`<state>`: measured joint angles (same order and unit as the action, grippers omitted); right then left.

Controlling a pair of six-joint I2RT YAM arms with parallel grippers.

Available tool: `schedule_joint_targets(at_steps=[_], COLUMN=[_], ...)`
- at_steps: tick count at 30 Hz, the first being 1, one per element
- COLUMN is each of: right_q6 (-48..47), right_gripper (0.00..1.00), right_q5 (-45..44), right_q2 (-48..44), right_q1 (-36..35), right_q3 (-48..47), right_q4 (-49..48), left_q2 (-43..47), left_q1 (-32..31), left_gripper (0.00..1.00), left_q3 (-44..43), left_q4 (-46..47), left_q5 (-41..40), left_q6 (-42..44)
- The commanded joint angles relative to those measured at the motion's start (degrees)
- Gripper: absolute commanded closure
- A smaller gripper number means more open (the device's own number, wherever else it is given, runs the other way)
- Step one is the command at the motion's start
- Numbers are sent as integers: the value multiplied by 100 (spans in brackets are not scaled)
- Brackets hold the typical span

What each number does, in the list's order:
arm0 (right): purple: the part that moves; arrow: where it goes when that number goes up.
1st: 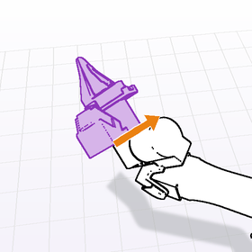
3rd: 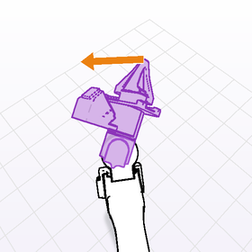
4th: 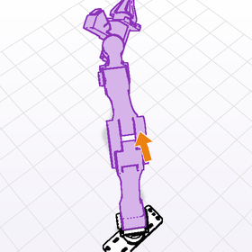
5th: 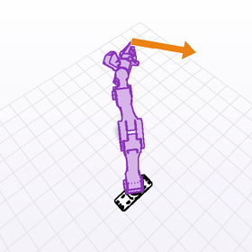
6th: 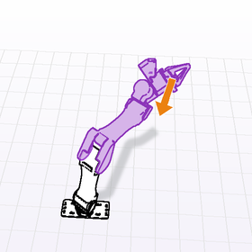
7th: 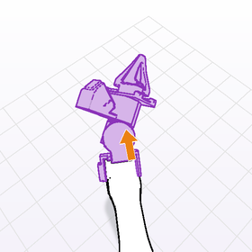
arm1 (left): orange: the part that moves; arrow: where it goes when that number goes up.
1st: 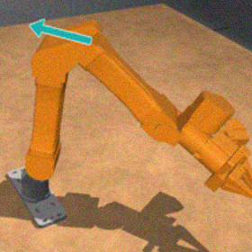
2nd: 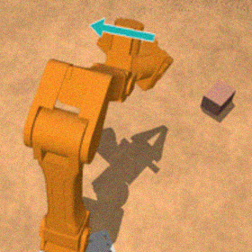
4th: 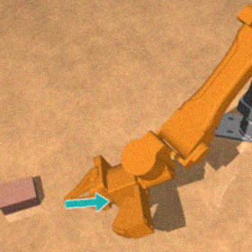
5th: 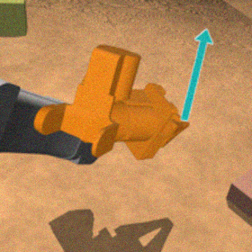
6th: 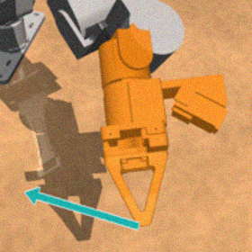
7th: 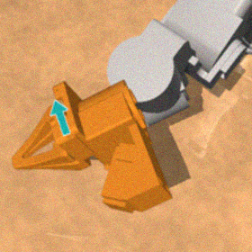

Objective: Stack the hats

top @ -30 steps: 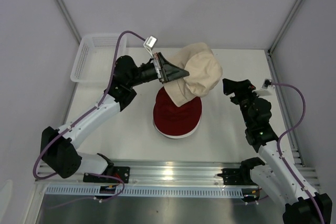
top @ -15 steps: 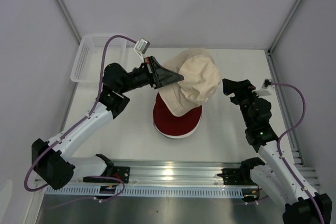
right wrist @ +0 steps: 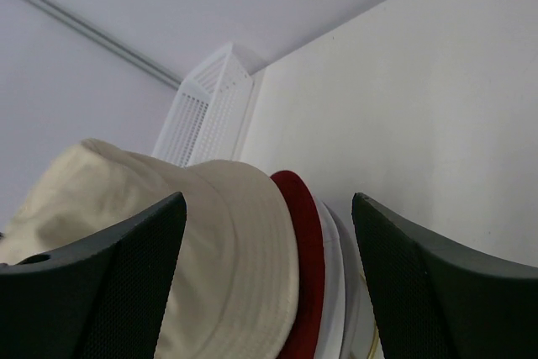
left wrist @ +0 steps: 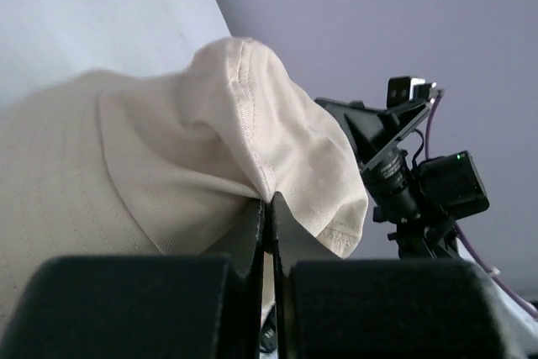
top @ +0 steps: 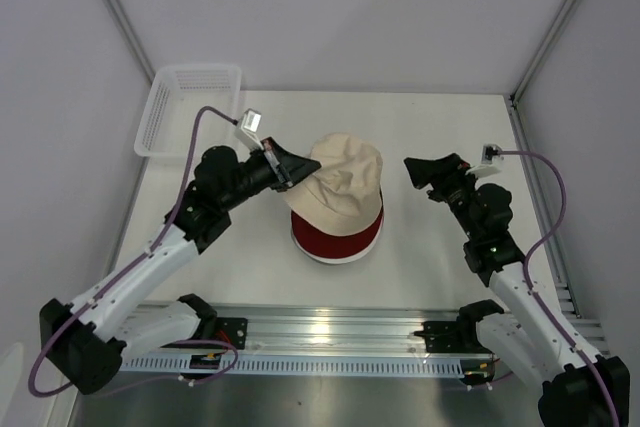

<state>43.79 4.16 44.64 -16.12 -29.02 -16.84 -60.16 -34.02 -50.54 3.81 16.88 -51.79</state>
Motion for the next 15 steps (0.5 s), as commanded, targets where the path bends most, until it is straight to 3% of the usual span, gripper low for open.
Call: schedule_joint_targets(at_steps=[1, 7, 15], right_q6=[42, 402, 630], right_gripper=[17, 18, 19], right_q5=[602, 1130, 1438], right_q2=[281, 843, 1161], right_q1=[12, 12, -172], right_q3=[71, 133, 80], right_q4=[-302, -749, -1058], left_q2=[636, 919, 866], left_q1=[-26, -87, -140], left_gripper=[99, 99, 99], left_q3=[9, 298, 1002], left_q4=[-547, -847, -742], left_q5=[-1221, -1539, -1521], left_q6=[793, 987, 539])
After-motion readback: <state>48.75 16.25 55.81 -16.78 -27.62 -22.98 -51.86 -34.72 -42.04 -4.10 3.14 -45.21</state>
